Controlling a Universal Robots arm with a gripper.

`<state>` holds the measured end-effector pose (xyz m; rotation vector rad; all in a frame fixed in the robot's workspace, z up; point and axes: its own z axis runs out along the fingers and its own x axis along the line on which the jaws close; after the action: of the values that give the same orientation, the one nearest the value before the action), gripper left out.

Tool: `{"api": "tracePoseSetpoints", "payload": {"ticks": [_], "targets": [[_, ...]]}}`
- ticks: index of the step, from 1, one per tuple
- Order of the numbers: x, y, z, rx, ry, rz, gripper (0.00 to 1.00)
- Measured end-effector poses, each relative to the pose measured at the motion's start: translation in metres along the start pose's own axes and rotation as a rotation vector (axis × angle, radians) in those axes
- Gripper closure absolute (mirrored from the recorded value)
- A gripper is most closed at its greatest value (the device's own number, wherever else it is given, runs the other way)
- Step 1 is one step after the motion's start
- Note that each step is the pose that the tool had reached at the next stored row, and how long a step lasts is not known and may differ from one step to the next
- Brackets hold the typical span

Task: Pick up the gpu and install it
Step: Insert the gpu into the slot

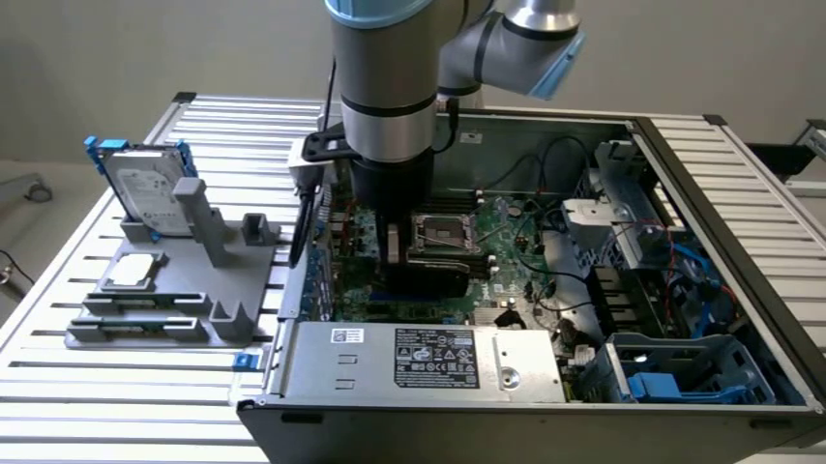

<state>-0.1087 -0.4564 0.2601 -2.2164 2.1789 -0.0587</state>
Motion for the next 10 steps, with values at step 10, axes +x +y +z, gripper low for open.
{"api": "tracePoseSetpoints", "payload": {"ticks": [10], "targets": [[0.0001,0.0006,-0.0043,-0.0002,0.0007,-0.001,0.73]]}}
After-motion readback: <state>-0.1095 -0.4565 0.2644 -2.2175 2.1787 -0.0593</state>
